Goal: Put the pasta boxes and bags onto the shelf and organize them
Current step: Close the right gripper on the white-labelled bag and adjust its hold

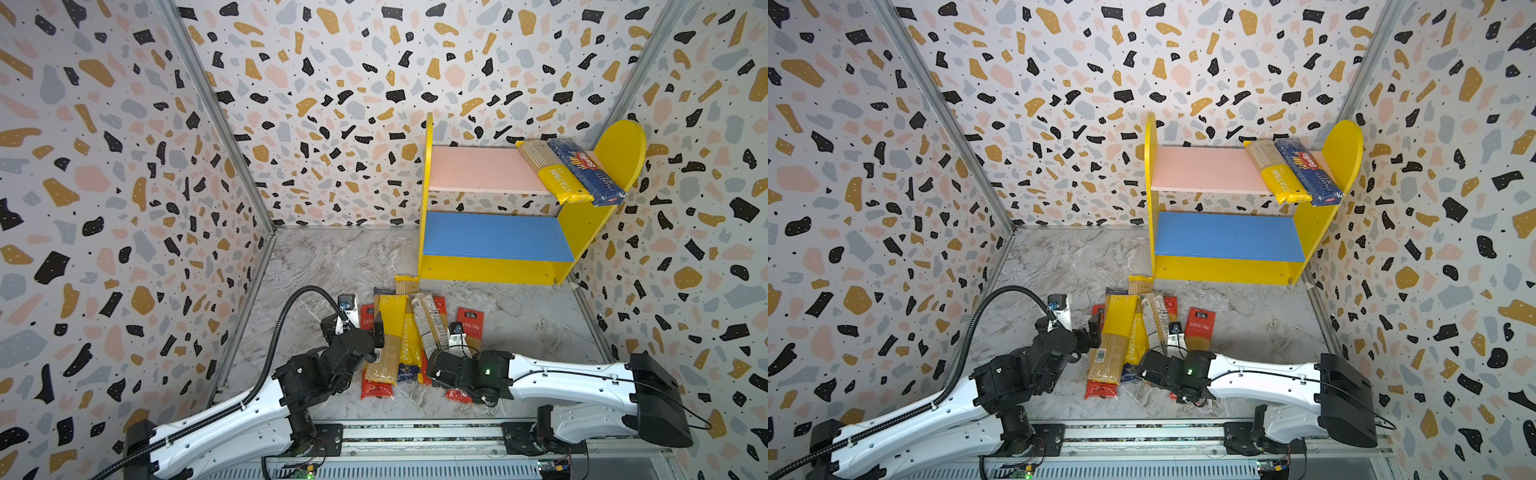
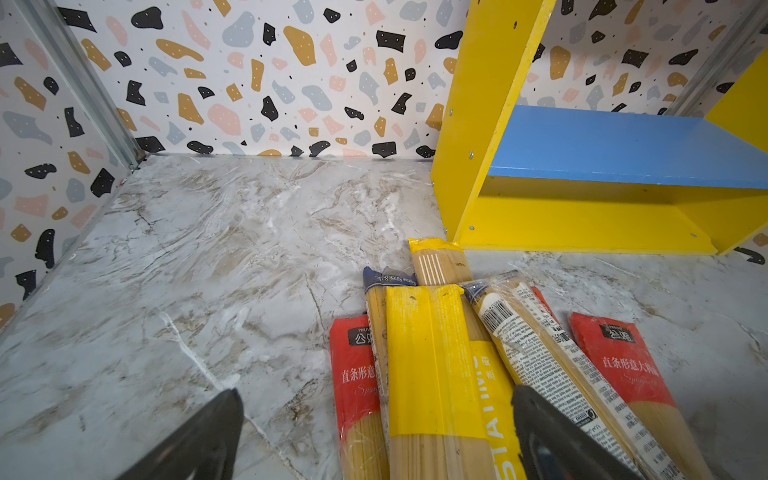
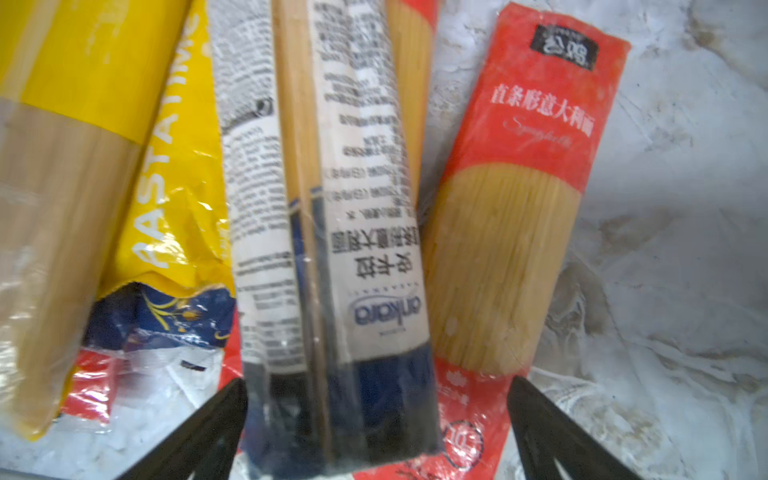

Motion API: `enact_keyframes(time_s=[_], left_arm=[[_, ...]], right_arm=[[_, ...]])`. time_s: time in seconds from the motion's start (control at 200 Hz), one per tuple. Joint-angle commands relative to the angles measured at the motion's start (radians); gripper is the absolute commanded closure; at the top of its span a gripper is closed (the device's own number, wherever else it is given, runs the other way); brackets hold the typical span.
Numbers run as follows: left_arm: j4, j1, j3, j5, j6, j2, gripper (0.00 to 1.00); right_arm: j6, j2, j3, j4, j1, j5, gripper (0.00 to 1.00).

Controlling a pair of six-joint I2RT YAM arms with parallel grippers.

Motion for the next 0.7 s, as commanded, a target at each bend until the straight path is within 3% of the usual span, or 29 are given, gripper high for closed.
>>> enact_keyframes(time_s=[0.0, 0.37, 0.696], left_arm=[[0.014, -0.006, 0.032, -0.022, 0.010, -0.014, 0.00], [0.019, -0.005, 0.056, -0.037, 0.029, 0.020, 0.00], [0.044, -0.005, 0.069, -0.034, 0.027, 0.078, 0.00]], right_arm=[[-0.104, 0.036, 0.043, 0.051, -0.031, 0.015, 0.02], [-0.270, 0.065, -0.043, 0.260, -0.196, -0.080, 0.01], [-0.333, 0.175, -0.009, 0.344, -0.202, -0.142, 0.02]])
